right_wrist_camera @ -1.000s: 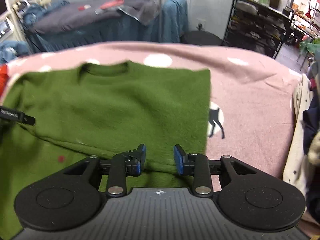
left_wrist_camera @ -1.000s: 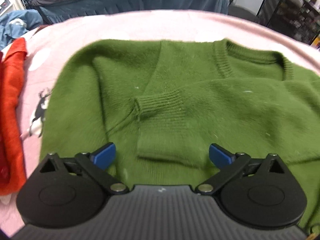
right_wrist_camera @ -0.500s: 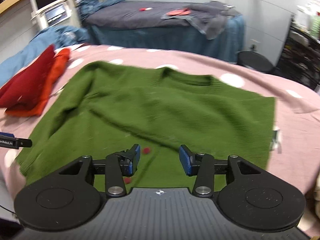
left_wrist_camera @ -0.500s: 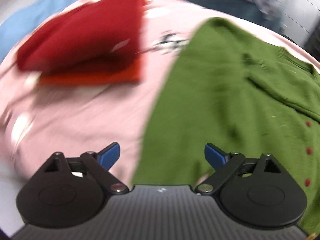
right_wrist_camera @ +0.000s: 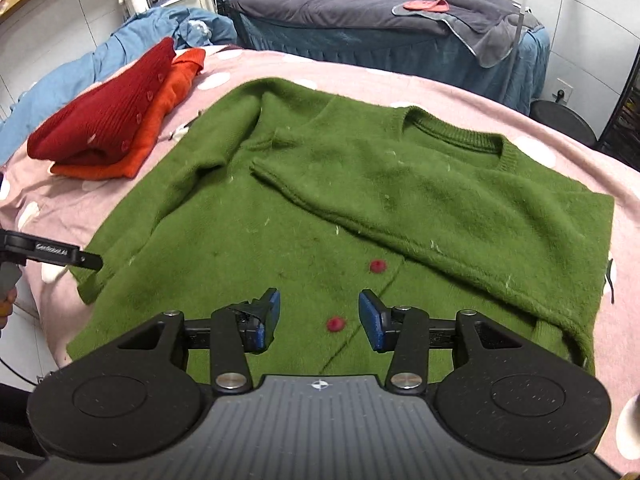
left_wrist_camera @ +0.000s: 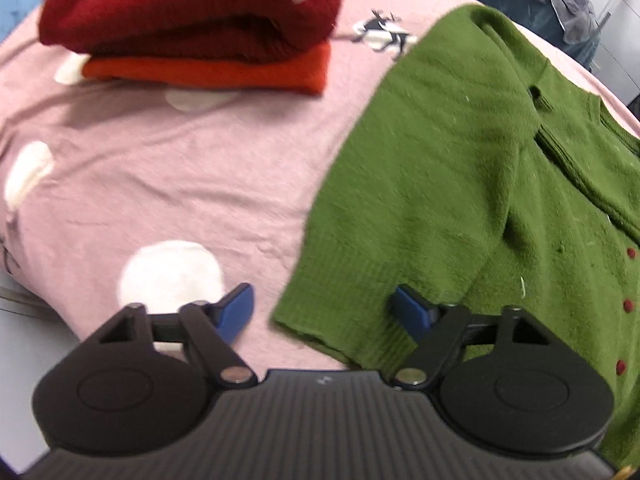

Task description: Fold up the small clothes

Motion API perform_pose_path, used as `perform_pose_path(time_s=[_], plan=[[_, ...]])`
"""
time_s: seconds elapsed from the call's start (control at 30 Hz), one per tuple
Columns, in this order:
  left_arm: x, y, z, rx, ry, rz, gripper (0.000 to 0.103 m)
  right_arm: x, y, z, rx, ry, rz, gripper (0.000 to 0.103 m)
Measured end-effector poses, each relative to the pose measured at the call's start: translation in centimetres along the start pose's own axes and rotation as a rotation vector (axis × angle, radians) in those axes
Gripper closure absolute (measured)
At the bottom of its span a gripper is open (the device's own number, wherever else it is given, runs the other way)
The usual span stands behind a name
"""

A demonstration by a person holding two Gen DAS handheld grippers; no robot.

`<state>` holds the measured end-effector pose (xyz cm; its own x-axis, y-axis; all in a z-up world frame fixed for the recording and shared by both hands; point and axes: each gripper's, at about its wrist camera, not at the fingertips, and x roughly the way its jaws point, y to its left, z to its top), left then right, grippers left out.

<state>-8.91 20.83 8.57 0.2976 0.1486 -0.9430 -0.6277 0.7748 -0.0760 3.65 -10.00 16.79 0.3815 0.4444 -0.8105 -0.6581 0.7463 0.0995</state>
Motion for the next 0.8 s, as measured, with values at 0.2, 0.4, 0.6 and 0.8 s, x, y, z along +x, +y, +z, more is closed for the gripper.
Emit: perform_pose_path(time_s=[0.2, 0.4, 0.6, 0.8], plan=[[0.3, -0.2, -0.4, -0.002, -0.023, -0.043, 0.076, -0.2, -0.5, -1.0, 0.042, 0.027, -0.013, 0.024], [-1.0, 0.7, 1.2, -0.024, -0.043, -0.073, 0.097, -0.3, -1.0, -1.5, 0.098, 0.027, -0.012, 0.020], [-5.2, -0.4, 4.8, -0.020, -0.162, -0.138, 0.098, -0.4, -1.1, -1.6, 0.103, 0.023, -0.009, 0.020], [-10.6, -7.6, 8.5, 0.134, -0.286, -0.314, 0.098, -0.7, -1.5, -1.7, 0.119, 0.014, -0.011, 0.020]])
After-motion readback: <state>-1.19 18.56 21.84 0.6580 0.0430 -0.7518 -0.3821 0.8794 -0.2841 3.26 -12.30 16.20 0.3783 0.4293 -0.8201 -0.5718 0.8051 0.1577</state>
